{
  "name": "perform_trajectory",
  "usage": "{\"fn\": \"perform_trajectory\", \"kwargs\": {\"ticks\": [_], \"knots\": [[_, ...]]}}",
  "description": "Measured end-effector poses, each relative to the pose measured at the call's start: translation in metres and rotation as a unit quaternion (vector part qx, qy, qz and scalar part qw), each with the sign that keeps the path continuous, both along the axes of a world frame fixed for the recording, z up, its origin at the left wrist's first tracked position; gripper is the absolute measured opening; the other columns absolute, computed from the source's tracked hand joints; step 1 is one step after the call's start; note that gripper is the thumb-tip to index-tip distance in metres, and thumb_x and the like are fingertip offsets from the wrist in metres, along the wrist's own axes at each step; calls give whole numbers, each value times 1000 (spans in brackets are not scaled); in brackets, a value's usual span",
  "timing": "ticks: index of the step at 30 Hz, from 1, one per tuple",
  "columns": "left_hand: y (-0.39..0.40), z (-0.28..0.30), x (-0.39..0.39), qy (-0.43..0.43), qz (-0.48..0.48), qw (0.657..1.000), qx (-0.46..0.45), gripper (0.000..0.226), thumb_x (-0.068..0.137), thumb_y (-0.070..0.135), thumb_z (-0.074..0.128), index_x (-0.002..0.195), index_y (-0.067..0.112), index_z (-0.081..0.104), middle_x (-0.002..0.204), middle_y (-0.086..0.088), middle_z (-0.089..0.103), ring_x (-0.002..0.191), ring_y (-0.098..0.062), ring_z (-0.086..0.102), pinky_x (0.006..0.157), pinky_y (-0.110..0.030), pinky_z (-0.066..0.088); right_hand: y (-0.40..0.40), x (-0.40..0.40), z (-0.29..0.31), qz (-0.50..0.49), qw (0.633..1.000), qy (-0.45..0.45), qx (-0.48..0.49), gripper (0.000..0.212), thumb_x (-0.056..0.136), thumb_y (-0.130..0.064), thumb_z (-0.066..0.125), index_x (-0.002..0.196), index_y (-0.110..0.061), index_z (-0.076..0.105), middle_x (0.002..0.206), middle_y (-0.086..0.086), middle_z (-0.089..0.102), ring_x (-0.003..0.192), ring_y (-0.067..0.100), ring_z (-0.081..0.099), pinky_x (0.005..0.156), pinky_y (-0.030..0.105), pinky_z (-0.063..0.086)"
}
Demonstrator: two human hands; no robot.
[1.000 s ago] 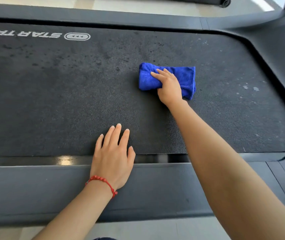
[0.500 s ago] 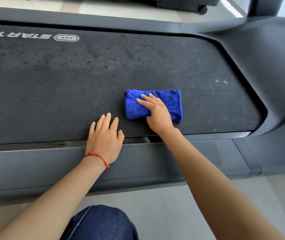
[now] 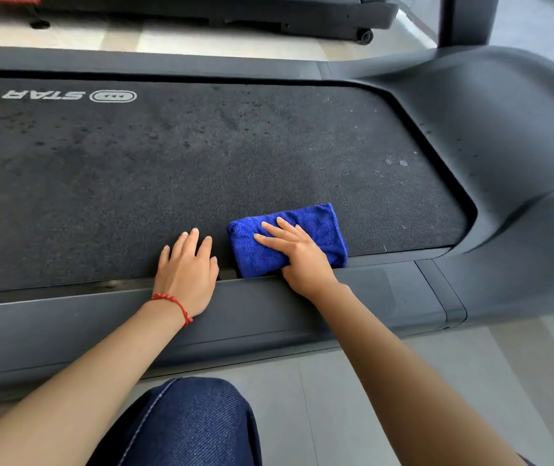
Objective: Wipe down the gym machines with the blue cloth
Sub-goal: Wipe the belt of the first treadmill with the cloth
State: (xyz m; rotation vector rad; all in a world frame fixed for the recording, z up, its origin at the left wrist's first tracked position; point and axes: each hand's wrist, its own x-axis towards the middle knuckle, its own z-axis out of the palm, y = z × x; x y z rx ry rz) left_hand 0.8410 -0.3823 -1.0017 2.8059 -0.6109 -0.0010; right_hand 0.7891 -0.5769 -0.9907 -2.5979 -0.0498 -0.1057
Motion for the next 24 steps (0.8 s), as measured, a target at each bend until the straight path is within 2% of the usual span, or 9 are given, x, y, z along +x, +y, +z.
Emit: {"fn": "perform_trajectory", "kwargs": {"ticks": [2, 8, 16, 19, 22, 24], "knots": [[-3, 3, -1, 2, -9, 1000, -3, 38, 90, 12, 56, 125, -3, 55, 136, -25, 44, 128, -39, 39, 100, -55, 31, -4, -2, 1, -5, 1000, 4, 3, 77, 66, 16, 42, 133, -22, 49, 147, -4, 36, 141, 18, 19, 113, 24, 1], [-34, 11, -9, 7, -29, 1000, -11, 46, 98, 27, 38, 141, 10, 37, 151, -12, 27, 140, -24, 19, 110, -40, 17, -27, -12, 2, -32, 999, 9, 6, 77, 67, 16, 42, 133, -23, 49, 147, -6, 35, 141, 16, 19, 113, 23, 0], [-71, 8, -11, 21, -56, 998, 12, 49, 99, 32, 33, 145, 16, 30, 154, -8, 18, 142, -20, 11, 112, -40, 9, -72, -29, 0, -82, 997, 11, 4, 77, 67, 17, 42, 131, -25, 50, 146, -7, 36, 141, 16, 20, 113, 23, 2], [-75, 1, -11, 16, -48, 999, 7, 46, 98, 30, 38, 141, 13, 39, 151, -12, 26, 140, -24, 19, 110, -45, 13, -76, -26, -2, -75, 997, 6, 0, 78, 66, 16, 43, 132, -25, 50, 146, -5, 36, 141, 18, 21, 113, 24, 3], [-75, -5, -11, -5, -57, 998, -6, 48, 88, 31, 37, 122, 4, 60, 133, -22, 49, 124, -36, 46, 98, -56, 34, -78, -18, -5, -78, 997, -6, -6, 76, 67, 15, 43, 132, -25, 50, 145, -4, 38, 140, 19, 24, 111, 19, 2], [-75, -6, -10, -16, -62, 998, -4, 54, 84, 33, 32, 113, 2, 64, 124, -24, 56, 114, -39, 54, 89, -58, 41, -80, -11, -7, -87, 996, -19, -7, 75, 69, 16, 43, 131, -24, 51, 144, -3, 41, 138, 20, 26, 109, 16, 3]]}}
